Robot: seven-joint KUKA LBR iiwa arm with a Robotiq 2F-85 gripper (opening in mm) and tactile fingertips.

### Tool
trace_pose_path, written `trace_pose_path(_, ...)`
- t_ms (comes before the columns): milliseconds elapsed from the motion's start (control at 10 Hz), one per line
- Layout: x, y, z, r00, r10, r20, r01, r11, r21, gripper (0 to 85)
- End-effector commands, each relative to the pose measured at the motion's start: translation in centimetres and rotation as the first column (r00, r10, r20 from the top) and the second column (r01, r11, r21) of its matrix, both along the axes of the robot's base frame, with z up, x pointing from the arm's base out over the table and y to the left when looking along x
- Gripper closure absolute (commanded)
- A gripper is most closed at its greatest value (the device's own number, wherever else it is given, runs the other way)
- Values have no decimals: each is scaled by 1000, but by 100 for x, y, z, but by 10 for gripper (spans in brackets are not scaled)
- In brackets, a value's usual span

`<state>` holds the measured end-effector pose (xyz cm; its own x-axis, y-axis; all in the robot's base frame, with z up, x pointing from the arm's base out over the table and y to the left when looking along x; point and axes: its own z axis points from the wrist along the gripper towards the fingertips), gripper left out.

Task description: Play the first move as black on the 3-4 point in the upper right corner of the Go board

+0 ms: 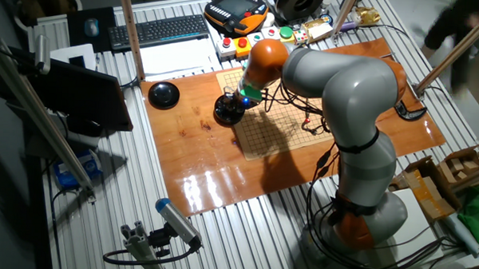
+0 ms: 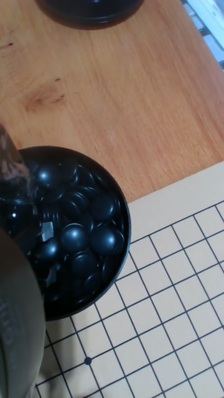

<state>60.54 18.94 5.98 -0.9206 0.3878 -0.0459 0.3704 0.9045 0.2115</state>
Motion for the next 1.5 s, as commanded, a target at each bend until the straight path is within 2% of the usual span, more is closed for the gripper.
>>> trace_pose_path(0, -1, -2, -1, 1000, 2, -1, -2, 1000, 0, 587)
trace_pose_path(200, -1, -4, 1, 1000, 6, -2, -6, 1000, -1, 637)
trace_pose_path(500, 0, -7, 6, 1000, 8, -1, -8, 1000, -3, 647)
trace_pose_path(1200, -12, 12, 40, 1000, 1, -6, -1, 1000, -9, 650)
trace_pose_path(1400, -8, 7, 24, 1000, -5, -5, 5, 1000, -16, 620)
